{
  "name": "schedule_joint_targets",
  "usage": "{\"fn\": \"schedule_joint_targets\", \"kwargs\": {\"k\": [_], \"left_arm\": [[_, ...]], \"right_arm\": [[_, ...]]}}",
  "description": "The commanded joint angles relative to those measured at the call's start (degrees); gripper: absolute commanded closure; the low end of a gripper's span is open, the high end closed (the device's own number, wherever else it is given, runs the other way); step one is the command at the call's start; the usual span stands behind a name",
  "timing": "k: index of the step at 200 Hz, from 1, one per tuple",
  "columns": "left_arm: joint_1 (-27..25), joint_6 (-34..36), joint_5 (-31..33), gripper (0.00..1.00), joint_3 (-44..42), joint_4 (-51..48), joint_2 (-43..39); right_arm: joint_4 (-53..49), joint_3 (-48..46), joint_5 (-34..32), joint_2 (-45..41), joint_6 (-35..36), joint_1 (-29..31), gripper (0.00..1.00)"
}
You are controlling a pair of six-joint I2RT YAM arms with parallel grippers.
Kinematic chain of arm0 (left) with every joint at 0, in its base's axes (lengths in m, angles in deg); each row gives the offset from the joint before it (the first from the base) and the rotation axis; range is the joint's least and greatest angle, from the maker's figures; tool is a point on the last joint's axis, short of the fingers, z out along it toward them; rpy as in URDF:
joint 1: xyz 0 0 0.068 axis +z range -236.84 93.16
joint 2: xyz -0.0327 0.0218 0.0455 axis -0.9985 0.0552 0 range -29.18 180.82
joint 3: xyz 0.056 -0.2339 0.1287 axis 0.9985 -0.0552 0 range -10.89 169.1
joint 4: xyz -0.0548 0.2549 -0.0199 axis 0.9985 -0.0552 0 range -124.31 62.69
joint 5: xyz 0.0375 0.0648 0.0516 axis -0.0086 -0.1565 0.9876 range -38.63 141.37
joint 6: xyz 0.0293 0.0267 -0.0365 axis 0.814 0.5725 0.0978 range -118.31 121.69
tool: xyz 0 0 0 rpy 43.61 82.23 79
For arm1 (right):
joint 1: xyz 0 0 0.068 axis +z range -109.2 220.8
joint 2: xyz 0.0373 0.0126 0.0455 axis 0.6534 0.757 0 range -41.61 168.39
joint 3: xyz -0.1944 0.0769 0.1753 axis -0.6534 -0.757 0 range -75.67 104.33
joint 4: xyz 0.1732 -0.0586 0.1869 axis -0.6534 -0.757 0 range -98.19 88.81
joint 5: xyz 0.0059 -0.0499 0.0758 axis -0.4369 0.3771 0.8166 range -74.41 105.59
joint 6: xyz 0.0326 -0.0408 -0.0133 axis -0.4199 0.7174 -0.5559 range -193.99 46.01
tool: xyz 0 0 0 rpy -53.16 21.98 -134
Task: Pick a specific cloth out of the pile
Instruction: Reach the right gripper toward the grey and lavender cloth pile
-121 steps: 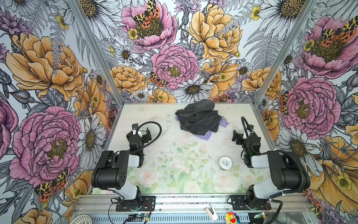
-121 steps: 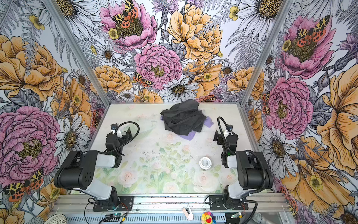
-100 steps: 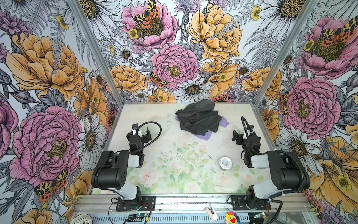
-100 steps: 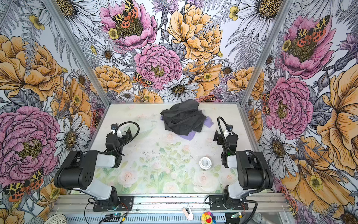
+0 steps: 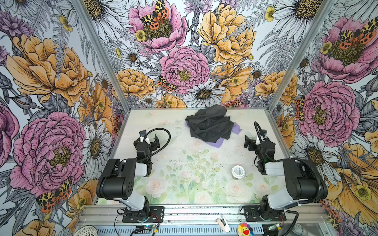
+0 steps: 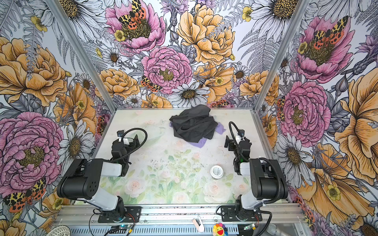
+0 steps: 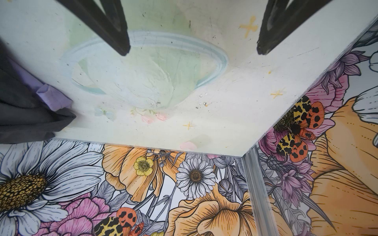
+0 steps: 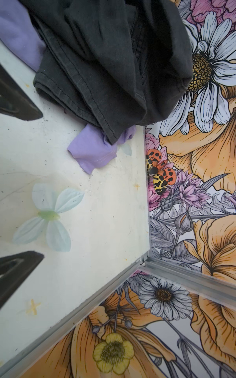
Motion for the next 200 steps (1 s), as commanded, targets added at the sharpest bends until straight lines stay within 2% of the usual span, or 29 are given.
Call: {"fn": "schedule_joint_targets", "kwargs": {"k": [1, 88, 104, 116, 130, 145, 167, 183, 200], "left_arm": [[0.1, 0.4, -1.7, 0.01, 1.0, -0.1, -0.8], [0.4, 0.2, -2.0, 0.01, 0.8, -0.1, -0.8], [-0.6, -0.2, 3.4, 0.01, 1.0, -1.6, -2.5], [-2.1, 0.2, 7.6, 0.01, 1.3, -5.3, -6.5], [-4.0, 0.8, 12.3, 0.01, 1.7, -11.0, -12.5], [-6.0, -0.8, 16.5, 0.01, 2.5, -19.0, -19.6], [-9.6, -4.5, 19.4, 0.01, 3.7, -30.8, -30.4], [-11.5, -10.2, 19.8, 0.01, 6.3, -42.0, -37.3], [-12.3, -15.0, 15.7, 0.01, 9.3, -51.0, -43.3]], "right_arm": [[-0.5, 1.1, 2.0, 0.1, 1.2, 0.3, 0.01], [-0.5, 1.0, 1.0, -0.1, 1.2, 0.7, 0.00], [-1.7, 0.9, -2.0, -1.9, 1.4, 1.6, 0.00], [-4.4, 0.0, -4.3, -6.6, 2.9, 3.7, 0.01], [-13.1, 0.4, -8.0, -14.2, 2.9, 6.2, 0.00], [-22.0, 1.0, -10.0, -22.8, -1.4, 7.0, 0.01], [-32.3, 0.9, -10.3, -35.2, -7.5, 7.0, 0.00], [-39.4, 1.6, -9.4, -42.4, -10.8, 7.1, 0.00], [-46.3, 3.3, -7.4, -47.1, -14.5, 7.0, 0.00]]}}
